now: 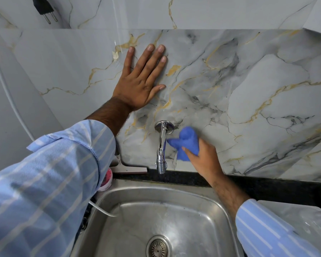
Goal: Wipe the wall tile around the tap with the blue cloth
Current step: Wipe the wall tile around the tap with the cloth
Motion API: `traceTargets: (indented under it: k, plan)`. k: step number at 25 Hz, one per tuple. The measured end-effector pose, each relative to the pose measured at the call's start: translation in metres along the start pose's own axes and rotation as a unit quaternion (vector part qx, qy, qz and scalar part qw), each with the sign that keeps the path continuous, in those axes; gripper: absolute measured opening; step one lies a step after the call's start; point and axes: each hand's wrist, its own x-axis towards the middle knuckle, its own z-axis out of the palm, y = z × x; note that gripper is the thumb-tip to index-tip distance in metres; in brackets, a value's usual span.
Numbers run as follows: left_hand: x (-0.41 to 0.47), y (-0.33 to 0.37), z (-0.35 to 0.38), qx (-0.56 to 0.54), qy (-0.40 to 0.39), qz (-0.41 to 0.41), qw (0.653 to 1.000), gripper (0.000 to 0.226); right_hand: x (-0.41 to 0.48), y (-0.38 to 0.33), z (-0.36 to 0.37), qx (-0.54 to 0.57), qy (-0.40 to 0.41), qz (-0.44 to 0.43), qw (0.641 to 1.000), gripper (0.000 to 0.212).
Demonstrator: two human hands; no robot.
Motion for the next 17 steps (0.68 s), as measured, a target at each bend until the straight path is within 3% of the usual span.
traceTargets:
  k: [1,3,6,9,12,15,17]
  plan:
    - [0.000,-0.001,0.000,-0.001,-0.002,0.000,1.000,0.073,0.014,-0.018,0.001,-0.010,0.019,-0.088,0.996,0.031]
    - [0.000,-0.001,0.000,-0.001,-0.005,0.000,1.000,0.072,0.044,-0.050,0.005,-0.063,-0.042,-0.233,0.969,0.045]
    - [0.001,0.000,0.001,-0.001,-0.005,0.004,1.000,0.073,0.075,-0.084,0.015,-0.164,-0.187,-0.275,0.929,0.033]
    - [0.001,0.000,0.002,0.006,-0.004,0.011,1.000,0.074,0.080,-0.097,0.019,-0.220,-0.208,-0.240,0.922,0.021]
    - [0.001,0.000,0.000,0.003,-0.003,0.013,1.000,0.074,0.071,-0.079,-0.001,-0.175,-0.248,-0.133,0.943,0.012]
    - [0.003,0.003,-0.009,-0.003,-0.023,0.011,1.000,0.072,0.045,-0.036,-0.029,-0.162,-0.323,-0.004,0.932,0.009]
    - [0.004,0.009,-0.021,-0.013,-0.056,0.001,0.998,0.071,0.026,-0.017,-0.046,-0.077,-0.290,0.054,0.952,0.009]
